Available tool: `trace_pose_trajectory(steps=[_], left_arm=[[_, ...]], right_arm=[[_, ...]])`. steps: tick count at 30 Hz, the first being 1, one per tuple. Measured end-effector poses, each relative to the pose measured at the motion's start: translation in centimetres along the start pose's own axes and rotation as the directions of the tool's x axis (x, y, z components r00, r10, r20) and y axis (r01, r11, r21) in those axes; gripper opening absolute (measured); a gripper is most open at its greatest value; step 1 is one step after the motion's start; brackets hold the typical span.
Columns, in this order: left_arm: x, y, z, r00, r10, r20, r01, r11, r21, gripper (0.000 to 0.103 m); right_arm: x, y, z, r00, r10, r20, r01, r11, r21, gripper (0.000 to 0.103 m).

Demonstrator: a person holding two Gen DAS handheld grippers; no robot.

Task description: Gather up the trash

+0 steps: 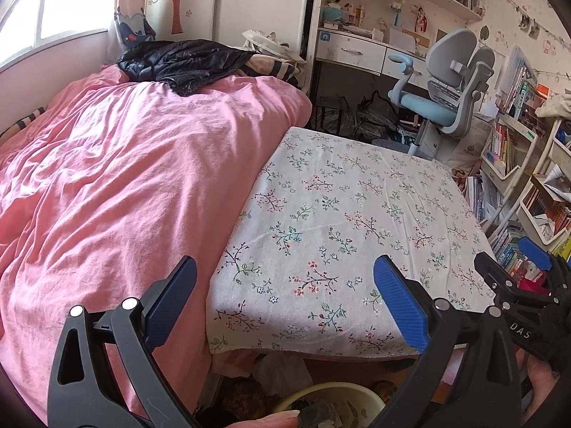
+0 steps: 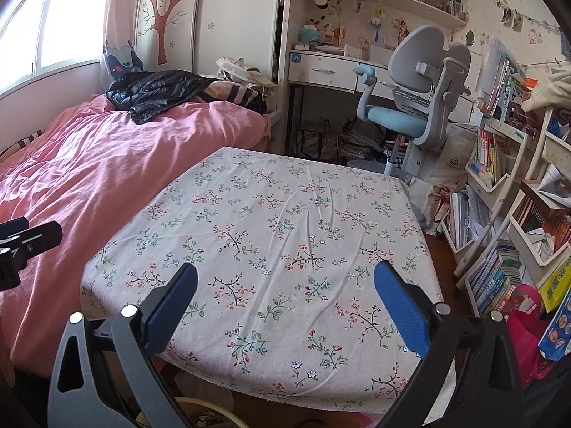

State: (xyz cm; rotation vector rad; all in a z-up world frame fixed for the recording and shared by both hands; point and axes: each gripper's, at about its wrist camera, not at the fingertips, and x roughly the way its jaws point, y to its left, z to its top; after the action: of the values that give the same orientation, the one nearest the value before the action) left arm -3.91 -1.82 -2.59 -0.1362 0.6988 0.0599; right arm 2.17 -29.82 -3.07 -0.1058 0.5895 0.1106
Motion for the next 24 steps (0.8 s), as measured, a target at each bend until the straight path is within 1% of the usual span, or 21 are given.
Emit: trace_pose_trajectory(steps=[6, 24], left_arm=[[0.21, -0.41, -0.10, 1.000, 0.011, -0.008, -0.011, 1.000, 0.021, 0.096], [0.36, -0.80, -0.06, 0.999, 0.037, -0.010, -0.037, 0.998, 0.058, 0.096]], right_arm=[[-0.06, -0.33, 0.04, 1.000, -0.005, 0.003, 0.005, 1.000, 0.019, 0.095], [0.09, -0.30, -0.08, 1.000, -0.005, -0.002, 0.005, 1.000, 0.024, 0.095]])
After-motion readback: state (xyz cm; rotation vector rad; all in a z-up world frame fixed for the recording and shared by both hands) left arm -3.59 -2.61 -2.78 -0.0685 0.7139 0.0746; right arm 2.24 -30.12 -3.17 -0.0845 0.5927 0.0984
